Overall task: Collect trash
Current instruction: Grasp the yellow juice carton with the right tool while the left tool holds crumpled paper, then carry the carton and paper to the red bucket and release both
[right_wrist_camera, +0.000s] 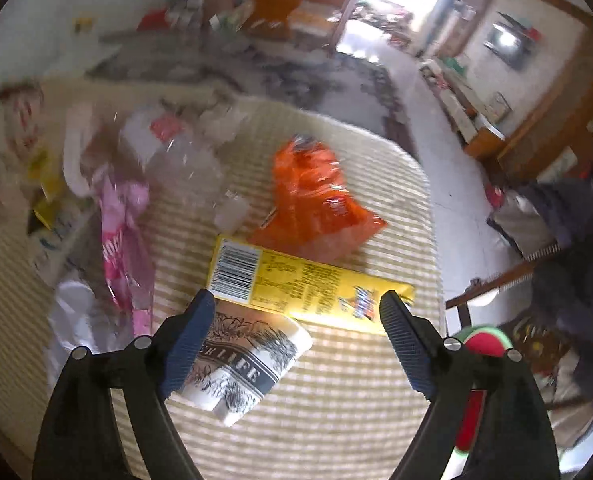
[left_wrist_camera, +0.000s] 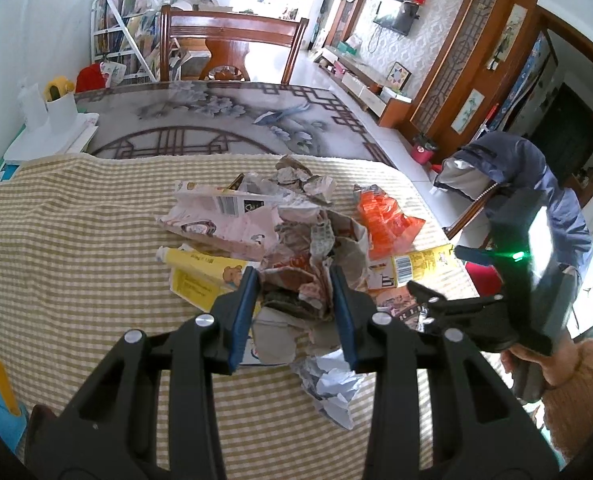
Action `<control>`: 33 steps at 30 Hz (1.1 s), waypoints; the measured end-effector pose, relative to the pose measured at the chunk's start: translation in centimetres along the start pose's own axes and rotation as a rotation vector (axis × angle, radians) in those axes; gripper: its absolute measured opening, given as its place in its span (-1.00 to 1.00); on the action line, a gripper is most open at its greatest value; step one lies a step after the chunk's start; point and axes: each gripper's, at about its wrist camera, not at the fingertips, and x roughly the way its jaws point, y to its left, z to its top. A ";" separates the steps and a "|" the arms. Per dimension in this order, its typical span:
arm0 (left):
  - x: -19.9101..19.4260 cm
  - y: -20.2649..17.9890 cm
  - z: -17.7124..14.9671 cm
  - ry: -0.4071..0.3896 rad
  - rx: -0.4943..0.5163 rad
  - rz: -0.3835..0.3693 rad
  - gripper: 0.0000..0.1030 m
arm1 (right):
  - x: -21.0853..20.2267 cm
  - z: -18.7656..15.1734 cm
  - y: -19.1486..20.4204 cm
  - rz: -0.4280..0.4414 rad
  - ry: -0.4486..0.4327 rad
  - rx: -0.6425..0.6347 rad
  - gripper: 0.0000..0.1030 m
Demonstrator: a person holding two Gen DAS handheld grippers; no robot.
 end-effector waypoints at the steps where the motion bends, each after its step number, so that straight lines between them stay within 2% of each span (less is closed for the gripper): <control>1: 0.0 0.1 0.0 0.000 -0.003 0.003 -0.31 | 0.4 0.1 0.3 -0.006 0.008 -0.031 0.59; 8: 0.4 0.6 -0.1 0.014 -0.016 0.016 -0.31 | 3.3 0.4 2.7 -0.070 0.055 -0.309 0.58; 9: 0.4 0.6 -0.1 0.015 -0.017 0.016 -0.31 | 3.3 0.4 2.8 -0.071 0.048 -0.325 0.44; 10: 0.5 0.6 -0.1 0.018 -0.017 0.016 -0.31 | 3.1 0.6 2.8 -0.090 0.040 -0.349 0.18; 11: 0.5 0.6 -0.1 0.020 -0.017 0.016 -0.31 | 3.1 0.7 2.8 -0.099 0.038 -0.357 0.06; 12: 0.6 0.6 -0.1 0.022 -0.018 0.015 -0.31 | 2.8 1.0 2.3 -0.088 0.038 -0.346 -0.21; 13: 0.6 0.6 -0.1 0.023 -0.019 0.014 -0.31 | 2.5 1.4 1.9 -0.057 0.035 -0.322 -0.39; 14: 0.7 0.6 0.0 0.024 -0.019 0.012 -0.31 | 2.2 1.7 1.5 -0.026 0.033 -0.293 -0.46; 16: 0.7 0.5 0.1 0.023 -0.018 0.010 -0.31 | 1.5 2.0 0.5 -0.004 0.015 -0.250 -0.92; 17: 0.8 0.4 0.1 0.022 -0.016 0.009 -0.31 | 1.1 2.2 0.2 0.006 0.007 -0.235 -1.00; 20: 0.9 0.2 0.3 0.020 -0.013 0.005 -0.31 | 0.0 2.4 -0.9 0.061 -0.007 -0.184 -0.99; 26: 0.9 0.1 0.3 0.024 -0.010 -0.006 -0.31 | 0.1 3.3 -1.5 0.132 0.007 -0.159 -0.94; 28: 0.9 0.2 0.2 0.022 -0.012 -0.005 -0.31 | 0.6 3.6 -1.7 0.145 0.029 -0.171 -0.61; 30: 1.0 0.2 0.2 0.027 -0.018 -0.006 -0.31 | 1.1 3.8 -1.8 0.148 0.053 -0.201 -0.41; 33: 1.0 0.2 0.1 0.033 -0.018 -0.004 -0.31 | 2.0 4.0 -2.3 0.163 0.090 -0.220 -0.36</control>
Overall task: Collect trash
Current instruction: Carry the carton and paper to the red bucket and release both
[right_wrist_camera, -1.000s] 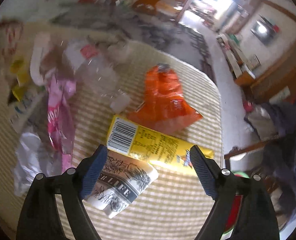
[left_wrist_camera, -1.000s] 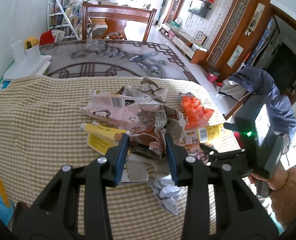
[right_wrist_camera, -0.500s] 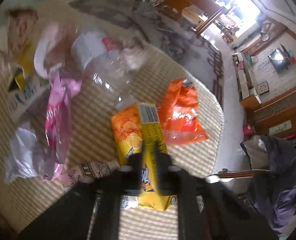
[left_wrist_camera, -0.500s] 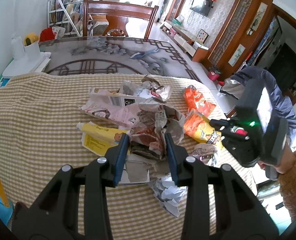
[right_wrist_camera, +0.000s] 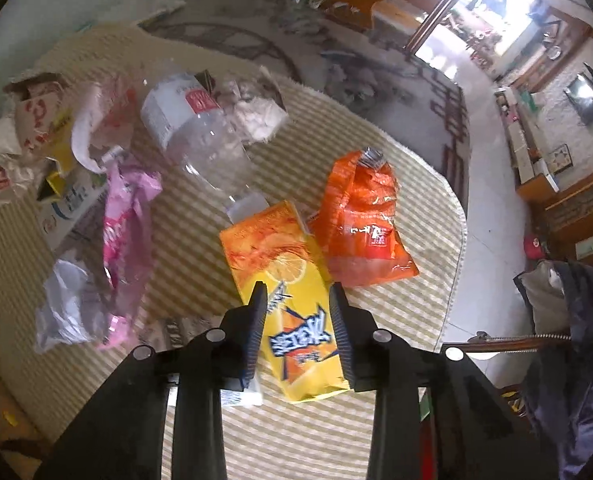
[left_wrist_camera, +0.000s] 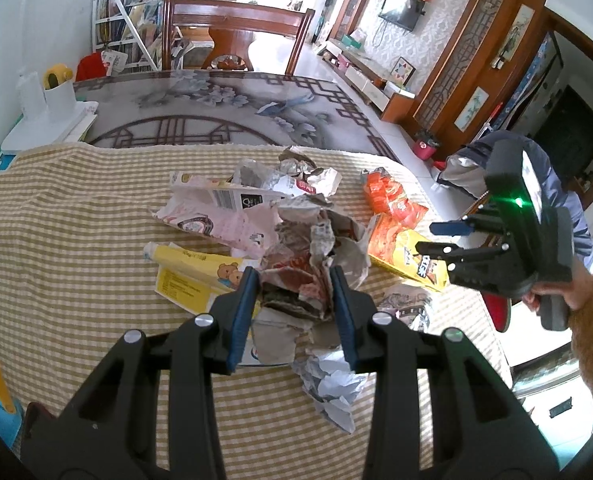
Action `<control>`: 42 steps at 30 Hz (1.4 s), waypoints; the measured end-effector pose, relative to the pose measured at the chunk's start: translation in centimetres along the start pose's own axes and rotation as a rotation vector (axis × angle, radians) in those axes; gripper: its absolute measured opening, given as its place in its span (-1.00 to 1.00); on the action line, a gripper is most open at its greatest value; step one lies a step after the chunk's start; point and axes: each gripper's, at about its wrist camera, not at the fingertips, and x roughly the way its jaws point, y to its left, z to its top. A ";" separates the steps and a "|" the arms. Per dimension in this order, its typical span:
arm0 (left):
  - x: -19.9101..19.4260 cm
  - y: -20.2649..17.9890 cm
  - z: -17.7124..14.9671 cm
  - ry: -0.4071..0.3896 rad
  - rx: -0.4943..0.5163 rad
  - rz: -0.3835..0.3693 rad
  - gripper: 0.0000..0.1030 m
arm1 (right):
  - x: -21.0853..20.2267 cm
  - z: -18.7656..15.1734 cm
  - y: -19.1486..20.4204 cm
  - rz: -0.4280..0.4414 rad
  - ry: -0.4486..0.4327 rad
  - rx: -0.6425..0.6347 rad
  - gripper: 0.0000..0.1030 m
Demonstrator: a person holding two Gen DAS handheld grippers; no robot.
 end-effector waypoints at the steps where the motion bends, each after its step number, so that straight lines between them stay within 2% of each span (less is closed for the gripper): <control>1: 0.0 0.0 0.0 0.002 0.000 0.001 -0.31 | 0.2 0.0 -0.3 0.006 0.007 0.001 -0.30; 2: 0.0 -0.1 -0.1 0.003 -0.001 0.002 -0.31 | 0.4 0.0 -0.4 0.011 0.014 0.003 -0.23; 3: 0.0 -0.1 -0.1 0.004 -0.001 0.003 -0.31 | 0.8 0.0 -0.8 0.034 0.030 0.015 -0.03; 4: 0.1 -0.1 -0.1 0.005 -0.002 0.004 -0.30 | 1.1 0.1 -1.2 0.057 0.037 0.032 0.07; 6: 0.0 -0.1 -0.1 0.004 -0.004 0.004 -0.30 | 1.6 -0.1 -1.7 0.095 0.047 0.074 0.08; 9: 0.0 -0.3 -0.1 0.000 -0.004 0.008 -0.30 | 1.9 -0.2 -1.6 0.096 0.035 0.115 0.18; 11: 0.1 -0.3 0.0 0.001 -0.005 0.008 -0.30 | 2.1 -0.4 -0.8 0.076 0.024 0.116 0.20; 15: 0.2 -0.9 0.0 0.007 -0.001 0.004 -0.30 | 2.5 -0.9 1.1 -0.032 -0.006 0.082 0.26; 20: 0.2 -2.0 0.0 0.003 0.021 -0.006 -0.30 | 2.4 -1.1 0.9 -0.051 -0.014 0.110 0.15; 26: 0.3 -2.9 0.1 0.002 0.032 -0.011 -0.30 | 3.3 -1.7 1.8 -0.047 0.019 0.069 0.40; 27: 0.2 -3.0 0.0 0.002 0.033 -0.010 -0.30 | 3.7 -1.8 2.0 -0.064 0.030 0.062 0.38; 29: 0.2 -3.0 0.0 0.001 0.032 -0.007 -0.30 | 4.3 -2.2 2.3 -0.079 0.039 0.051 0.16; 30: 0.1 -3.1 -0.1 0.001 0.032 -0.004 -0.30 | 4.4 -2.5 2.2 -0.073 0.042 0.066 -0.17; 31: 0.1 -3.1 -0.1 0.000 0.032 -0.002 -0.30 | 4.2 -2.6 2.1 -0.074 0.034 0.078 -0.28; 35: 0.0 -3.3 -0.1 -0.003 0.031 0.002 -0.30 | 1.5 -3.2 1.2 -0.063 -0.060 0.133 -0.29; 42: 0.2 -5.4 0.5 -0.016 0.050 -0.017 -0.30 | -6.6 -5.3 -2.0 -0.014 -0.276 0.326 -0.29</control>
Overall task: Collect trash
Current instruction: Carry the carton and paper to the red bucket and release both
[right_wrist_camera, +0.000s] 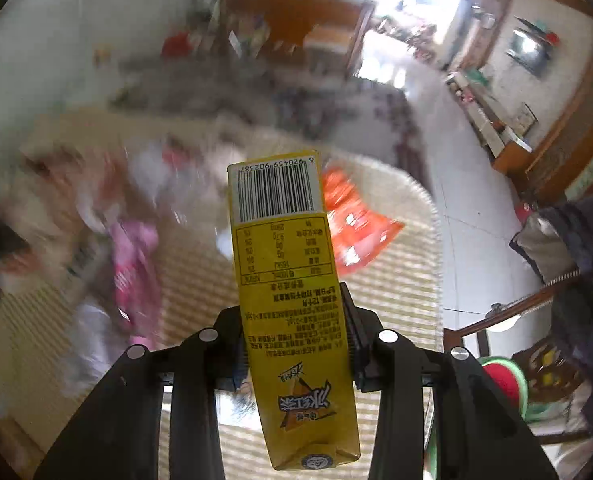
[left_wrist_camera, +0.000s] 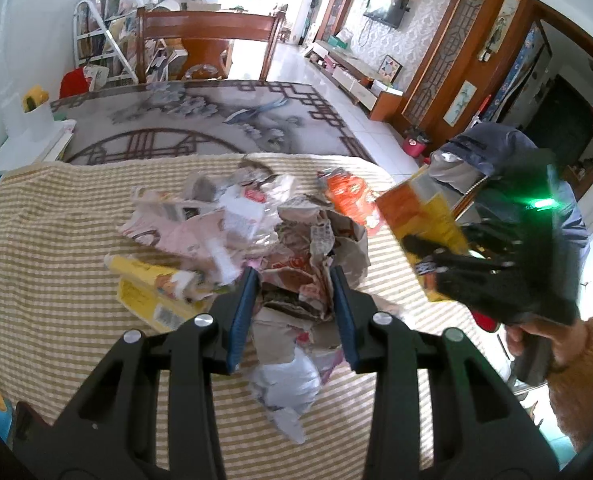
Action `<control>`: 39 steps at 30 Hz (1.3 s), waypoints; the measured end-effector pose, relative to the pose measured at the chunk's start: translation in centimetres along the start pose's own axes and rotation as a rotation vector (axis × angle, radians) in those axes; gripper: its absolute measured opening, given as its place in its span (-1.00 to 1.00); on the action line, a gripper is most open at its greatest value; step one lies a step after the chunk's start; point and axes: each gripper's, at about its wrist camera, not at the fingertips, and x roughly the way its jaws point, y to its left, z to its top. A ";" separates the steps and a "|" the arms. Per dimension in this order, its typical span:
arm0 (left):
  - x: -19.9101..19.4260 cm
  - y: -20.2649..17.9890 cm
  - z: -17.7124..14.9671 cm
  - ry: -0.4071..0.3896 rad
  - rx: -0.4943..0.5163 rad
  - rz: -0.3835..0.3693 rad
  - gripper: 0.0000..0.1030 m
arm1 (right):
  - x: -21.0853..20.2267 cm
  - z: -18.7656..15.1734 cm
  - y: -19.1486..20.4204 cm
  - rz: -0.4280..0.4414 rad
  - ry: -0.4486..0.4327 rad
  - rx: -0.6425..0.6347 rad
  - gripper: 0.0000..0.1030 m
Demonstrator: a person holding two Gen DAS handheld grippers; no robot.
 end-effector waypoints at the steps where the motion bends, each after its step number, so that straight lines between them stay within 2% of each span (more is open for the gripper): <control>1: 0.2 -0.5 0.1 -0.001 0.006 -0.005 -0.30 | -0.9 0.0 -0.5 0.006 -0.019 0.020 -0.29; 5: 1.2 -3.3 0.9 -0.001 0.029 -0.029 -0.30 | -4.5 -1.0 -3.2 0.017 -0.089 0.132 -0.29; 8: 2.4 -6.2 1.6 0.001 0.054 -0.063 -0.30 | -6.6 -3.4 -5.9 -0.011 -0.116 0.230 -0.29; 11: 4.2 -9.8 2.2 0.007 0.086 -0.119 -0.30 | -7.3 -6.2 -9.9 -0.039 -0.104 0.354 -0.29; 15: 7.5 -16.1 2.6 0.052 0.148 -0.212 -0.30 | -7.5 -10.4 -16.2 -0.093 -0.054 0.497 -0.29; 18: 9.6 -20.6 2.3 0.084 0.194 -0.264 -0.30 | -7.7 -12.8 -20.2 -0.108 -0.051 0.601 -0.28; 24: 13.5 -30.2 1.9 0.153 0.331 -0.359 -0.30 | -8.1 -16.4 -26.0 -0.142 -0.046 0.718 -0.28; 25: 13.8 -31.3 1.9 0.156 0.352 -0.367 -0.28 | -8.1 -16.9 -27.1 -0.153 -0.048 0.743 -0.27; 27: 14.5 -33.6 1.7 0.156 0.395 -0.379 -0.09 | -8.2 -17.5 -28.4 -0.168 -0.054 0.765 -0.25; 29: 14.8 -35.2 1.5 0.154 0.419 -0.392 0.22 | -8.5 -18.0 -29.8 -0.187 -0.058 0.777 -0.20; 31: 14.9 -36.1 1.6 0.138 0.432 -0.386 0.38 | -8.7 -18.4 -30.6 -0.205 -0.066 0.780 0.15; 36: 15.0 -35.4 1.8 0.149 0.405 -0.347 0.39 | -8.7 -18.8 -32.0 -0.214 -0.075 0.777 0.20; 39: 14.3 -33.9 2.1 0.140 0.363 -0.322 0.39 | -8.4 -18.3 -31.1 -0.184 -0.068 0.765 0.20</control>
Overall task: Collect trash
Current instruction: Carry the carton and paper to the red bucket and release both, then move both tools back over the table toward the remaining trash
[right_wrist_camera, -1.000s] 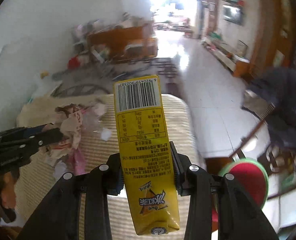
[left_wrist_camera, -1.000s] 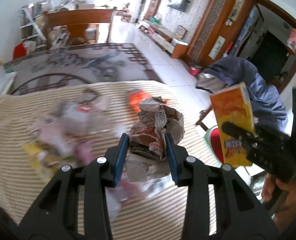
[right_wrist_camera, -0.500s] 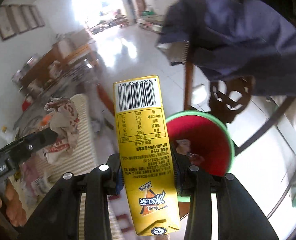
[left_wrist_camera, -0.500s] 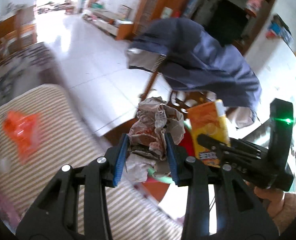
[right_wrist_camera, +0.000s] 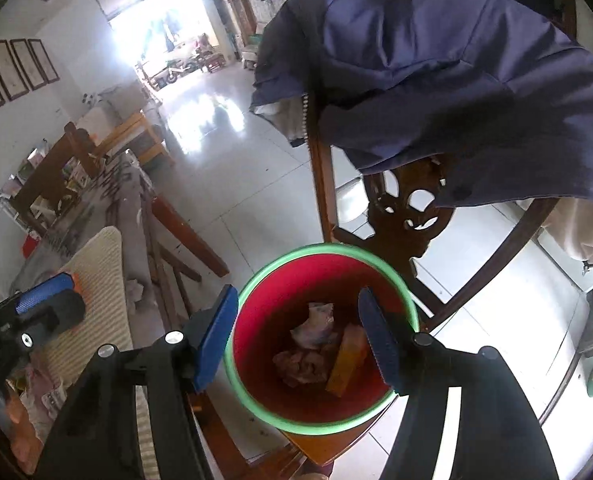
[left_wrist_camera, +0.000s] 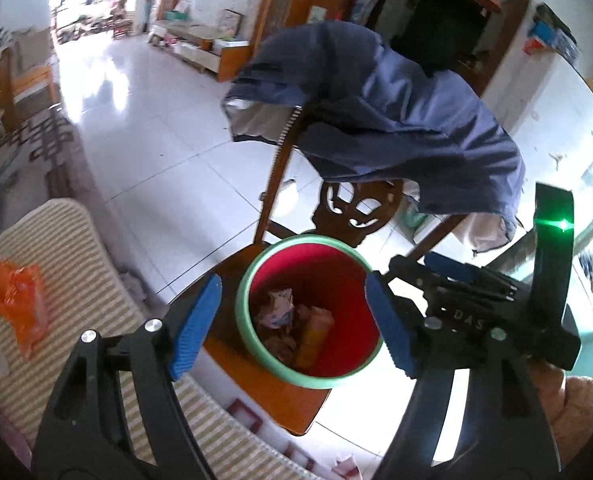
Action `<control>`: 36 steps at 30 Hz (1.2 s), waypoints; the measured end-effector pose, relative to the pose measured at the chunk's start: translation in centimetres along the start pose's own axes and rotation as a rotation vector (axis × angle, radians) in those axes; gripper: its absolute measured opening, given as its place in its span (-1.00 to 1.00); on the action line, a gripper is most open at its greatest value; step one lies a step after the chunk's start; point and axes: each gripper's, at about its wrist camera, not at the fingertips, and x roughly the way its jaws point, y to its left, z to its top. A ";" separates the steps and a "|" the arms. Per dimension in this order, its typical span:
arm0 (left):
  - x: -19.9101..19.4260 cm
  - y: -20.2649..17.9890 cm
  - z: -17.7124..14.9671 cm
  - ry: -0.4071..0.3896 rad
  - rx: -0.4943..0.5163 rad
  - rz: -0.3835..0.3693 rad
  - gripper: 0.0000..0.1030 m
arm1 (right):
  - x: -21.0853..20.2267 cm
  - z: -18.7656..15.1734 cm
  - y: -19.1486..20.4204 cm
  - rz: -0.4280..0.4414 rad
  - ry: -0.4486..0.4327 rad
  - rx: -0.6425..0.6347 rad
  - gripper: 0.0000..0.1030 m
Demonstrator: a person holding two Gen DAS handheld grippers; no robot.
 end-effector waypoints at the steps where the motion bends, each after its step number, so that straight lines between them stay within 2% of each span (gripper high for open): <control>1: -0.5 0.3 -0.2 -0.005 -0.005 0.012 0.39 | 0.2 0.0 0.4 0.009 0.004 -0.004 0.20; 6: -3.2 2.7 -1.6 -0.033 -0.039 0.077 0.39 | 0.2 -0.1 3.5 0.039 0.006 -0.067 0.20; 11: -5.8 6.4 -3.8 -0.048 -0.117 0.143 0.39 | 0.2 -0.6 7.4 0.088 0.014 -0.117 0.20; 21: -12.9 16.1 -9.3 -0.094 -0.299 0.255 0.39 | 0.7 -5.0 18.1 0.156 0.080 -0.247 0.21; 24: -15.8 19.6 -11.3 -0.110 -0.381 0.281 0.39 | 0.5 -6.5 21.2 0.171 0.094 -0.271 0.21; 27: -19.0 23.5 -13.4 -0.143 -0.466 0.331 0.39 | 0.3 -8.2 24.0 0.179 0.100 -0.295 0.32; 29: -20.8 26.1 -14.8 -0.155 -0.527 0.374 0.51 | 0.2 -9.1 25.3 0.186 0.103 -0.301 0.32; 31: -22.6 29.1 -16.3 -0.171 -0.610 0.407 0.53 | 0.0 -10.0 27.0 0.192 0.102 -0.312 0.32; 36: -24.2 35.0 -19.7 -0.148 -0.799 0.393 0.53 | -0.2 -12.1 30.3 0.202 0.106 -0.342 0.32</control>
